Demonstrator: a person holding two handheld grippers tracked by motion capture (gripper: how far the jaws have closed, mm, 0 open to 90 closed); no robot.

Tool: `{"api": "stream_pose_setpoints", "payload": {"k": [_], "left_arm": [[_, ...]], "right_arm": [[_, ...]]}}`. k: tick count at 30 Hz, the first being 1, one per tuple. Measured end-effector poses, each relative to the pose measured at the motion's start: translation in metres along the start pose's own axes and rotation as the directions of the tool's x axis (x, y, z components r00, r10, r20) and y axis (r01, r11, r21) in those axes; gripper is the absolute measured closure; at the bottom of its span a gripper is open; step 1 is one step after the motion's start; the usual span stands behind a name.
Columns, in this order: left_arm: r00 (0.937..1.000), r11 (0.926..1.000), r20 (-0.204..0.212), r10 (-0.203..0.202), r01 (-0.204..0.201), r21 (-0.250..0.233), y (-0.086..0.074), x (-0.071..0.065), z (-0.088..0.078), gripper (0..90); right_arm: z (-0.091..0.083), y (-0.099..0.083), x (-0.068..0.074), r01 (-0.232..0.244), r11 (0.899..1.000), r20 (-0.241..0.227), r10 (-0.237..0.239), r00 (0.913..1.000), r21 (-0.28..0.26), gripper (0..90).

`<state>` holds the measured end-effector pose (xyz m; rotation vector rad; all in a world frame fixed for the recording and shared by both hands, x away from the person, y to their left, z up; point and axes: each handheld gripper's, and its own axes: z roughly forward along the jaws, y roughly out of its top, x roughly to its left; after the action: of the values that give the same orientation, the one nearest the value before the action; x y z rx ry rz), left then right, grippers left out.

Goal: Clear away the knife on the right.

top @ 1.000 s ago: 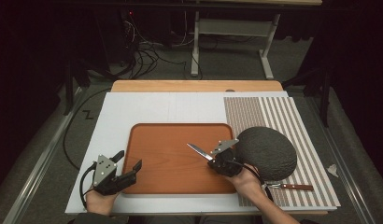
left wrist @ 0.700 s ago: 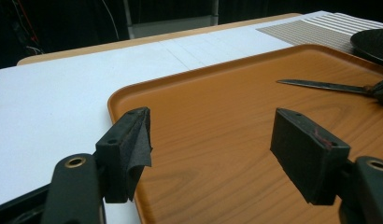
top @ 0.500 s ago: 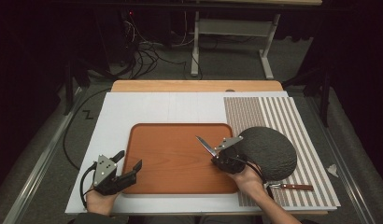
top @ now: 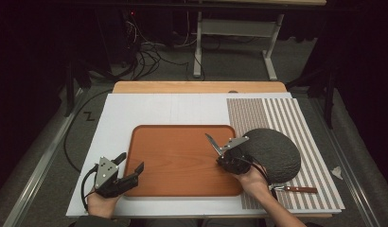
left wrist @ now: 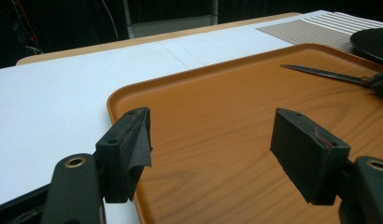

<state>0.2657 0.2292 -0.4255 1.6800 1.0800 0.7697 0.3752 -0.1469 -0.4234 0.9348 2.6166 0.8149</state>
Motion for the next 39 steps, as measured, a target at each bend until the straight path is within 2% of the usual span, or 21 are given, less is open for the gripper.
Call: {"api": "stream_pose_setpoints", "payload": {"k": [22,33,39], "left_arm": [[1.0000,1.0000,0.002,0.000,0.000,0.000,0.000,0.000,0.000,28.9],[1.0000,1.0000,0.002,0.002,-0.002,-0.001,0.000,0.000,0.000,28.9],[1.0000,1.0000,0.003,0.000,0.000,-0.001,0.000,0.000,0.000,28.9]], "right_arm": [[-0.007,-0.009,-0.011,-0.054,0.999,0.006,0.054,0.9985,0.004,83.1],[-0.010,-0.015,-0.013,-0.057,0.998,0.003,0.057,0.9984,-0.001,82.8],[-0.010,-0.015,-0.013,-0.059,0.998,-0.002,0.059,0.9983,-0.002,79.7]]}}
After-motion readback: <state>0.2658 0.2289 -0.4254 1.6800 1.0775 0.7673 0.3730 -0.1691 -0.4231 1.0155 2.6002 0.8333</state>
